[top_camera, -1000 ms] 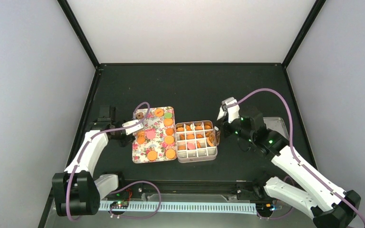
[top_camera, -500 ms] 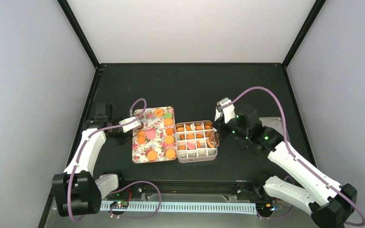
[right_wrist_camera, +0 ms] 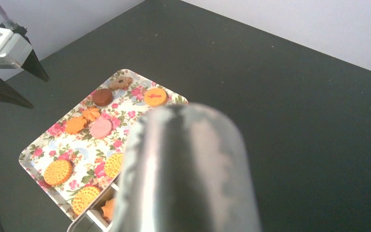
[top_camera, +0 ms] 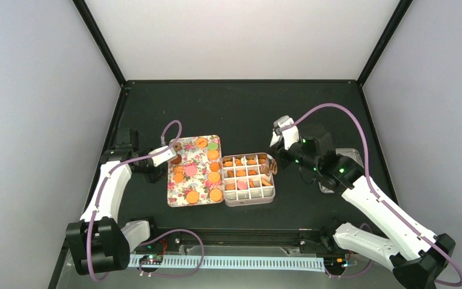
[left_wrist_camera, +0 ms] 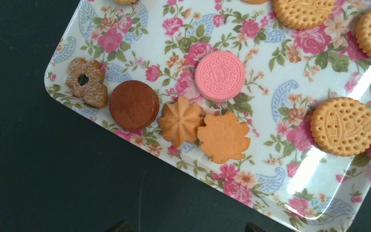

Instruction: Pack the cookies

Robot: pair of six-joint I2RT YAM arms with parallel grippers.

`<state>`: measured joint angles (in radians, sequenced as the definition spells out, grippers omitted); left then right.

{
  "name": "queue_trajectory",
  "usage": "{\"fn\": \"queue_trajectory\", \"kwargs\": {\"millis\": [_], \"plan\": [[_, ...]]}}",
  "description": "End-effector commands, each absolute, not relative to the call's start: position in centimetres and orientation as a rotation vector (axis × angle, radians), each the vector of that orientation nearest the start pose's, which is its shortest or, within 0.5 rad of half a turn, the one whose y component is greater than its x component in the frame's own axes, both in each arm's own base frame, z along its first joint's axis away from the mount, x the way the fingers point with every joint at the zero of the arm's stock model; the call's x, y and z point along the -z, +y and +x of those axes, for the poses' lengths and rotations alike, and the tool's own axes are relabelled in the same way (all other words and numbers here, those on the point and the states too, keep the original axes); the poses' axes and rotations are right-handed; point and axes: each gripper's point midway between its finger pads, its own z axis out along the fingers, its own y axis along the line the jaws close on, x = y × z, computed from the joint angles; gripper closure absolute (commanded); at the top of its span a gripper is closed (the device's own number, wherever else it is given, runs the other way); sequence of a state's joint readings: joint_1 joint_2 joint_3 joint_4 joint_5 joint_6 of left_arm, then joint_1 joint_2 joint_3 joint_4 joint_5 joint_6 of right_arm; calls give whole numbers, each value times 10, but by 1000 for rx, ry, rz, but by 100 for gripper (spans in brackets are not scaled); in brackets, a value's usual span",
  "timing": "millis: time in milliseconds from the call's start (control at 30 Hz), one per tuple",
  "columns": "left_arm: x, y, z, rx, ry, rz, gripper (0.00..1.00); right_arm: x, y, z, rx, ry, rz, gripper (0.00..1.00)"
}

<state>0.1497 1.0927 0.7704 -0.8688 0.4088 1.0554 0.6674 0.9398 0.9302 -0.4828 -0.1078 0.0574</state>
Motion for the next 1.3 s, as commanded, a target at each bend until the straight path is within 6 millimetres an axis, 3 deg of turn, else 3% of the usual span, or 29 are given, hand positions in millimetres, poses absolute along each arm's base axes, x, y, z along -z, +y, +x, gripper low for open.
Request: {"fn": "queue_trajectory", "kwargs": {"millis": [0,133,233,467,567,733,833,900,1067,1267], "plan": [[-130,-36,245,187,2250,1222,38,-282,218,241,-564,1955,-717,74],[-132,-33,244,218,2259,1189,38,-301,230,236,-650,1888,-728,74],[-128,-22,246,223,2287,1132,38,-313,251,236,-680,1845,-769,74],[-116,13,244,254,2395,936,38,-333,340,233,-759,1731,-927,74],[-117,24,241,258,2448,825,36,-332,382,236,-793,1698,-986,74],[-121,29,234,228,2486,729,25,-320,442,242,-833,1663,-1055,73],[-125,30,238,221,2475,678,7,-306,478,246,-838,1661,-1098,71],[-126,31,244,231,2466,617,1,-300,494,254,-837,1660,-1092,70],[-128,34,243,235,2478,589,1,-267,516,277,-764,1703,-1085,66],[-132,30,239,266,2457,588,1,-231,526,301,-698,1762,-1089,63]]}}
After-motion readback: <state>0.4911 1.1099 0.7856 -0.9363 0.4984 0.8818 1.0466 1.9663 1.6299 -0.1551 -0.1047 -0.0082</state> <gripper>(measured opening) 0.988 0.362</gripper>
